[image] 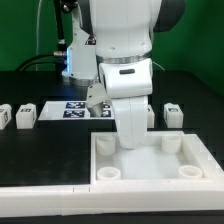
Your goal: Assemble one leg
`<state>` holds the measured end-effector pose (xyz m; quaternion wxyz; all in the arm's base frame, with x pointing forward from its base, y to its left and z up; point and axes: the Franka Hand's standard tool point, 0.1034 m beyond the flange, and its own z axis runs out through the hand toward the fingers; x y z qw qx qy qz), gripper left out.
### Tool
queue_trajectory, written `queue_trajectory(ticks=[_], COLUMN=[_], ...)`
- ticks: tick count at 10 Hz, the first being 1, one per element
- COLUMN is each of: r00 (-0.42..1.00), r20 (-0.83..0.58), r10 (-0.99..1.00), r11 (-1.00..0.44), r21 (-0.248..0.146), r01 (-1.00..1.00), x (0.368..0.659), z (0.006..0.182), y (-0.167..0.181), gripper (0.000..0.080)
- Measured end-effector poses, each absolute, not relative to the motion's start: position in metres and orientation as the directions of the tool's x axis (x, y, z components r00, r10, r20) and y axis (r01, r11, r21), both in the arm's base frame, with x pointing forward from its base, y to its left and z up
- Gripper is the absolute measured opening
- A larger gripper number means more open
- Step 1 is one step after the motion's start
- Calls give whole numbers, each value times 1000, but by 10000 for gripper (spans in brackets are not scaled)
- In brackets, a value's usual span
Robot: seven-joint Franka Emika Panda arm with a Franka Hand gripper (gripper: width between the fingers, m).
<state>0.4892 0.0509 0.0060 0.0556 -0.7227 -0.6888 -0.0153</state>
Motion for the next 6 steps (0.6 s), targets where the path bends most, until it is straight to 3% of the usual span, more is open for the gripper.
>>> queue_trajectory(ticks=[1, 2, 3, 4, 6], r00=[51, 51, 52, 52, 52], r20=[99, 99, 99, 99, 99], r10=[994, 994, 994, 994, 994], r11=[-45, -46, -46, -46, -46], r21=[-60, -60, -58, -56, -55], r01=[997, 997, 997, 997, 997], x=[489, 489, 489, 490, 490], z=[6, 6, 6, 6, 6], y=[51, 51, 51, 51, 51], gripper=[323, 323, 507, 608, 641])
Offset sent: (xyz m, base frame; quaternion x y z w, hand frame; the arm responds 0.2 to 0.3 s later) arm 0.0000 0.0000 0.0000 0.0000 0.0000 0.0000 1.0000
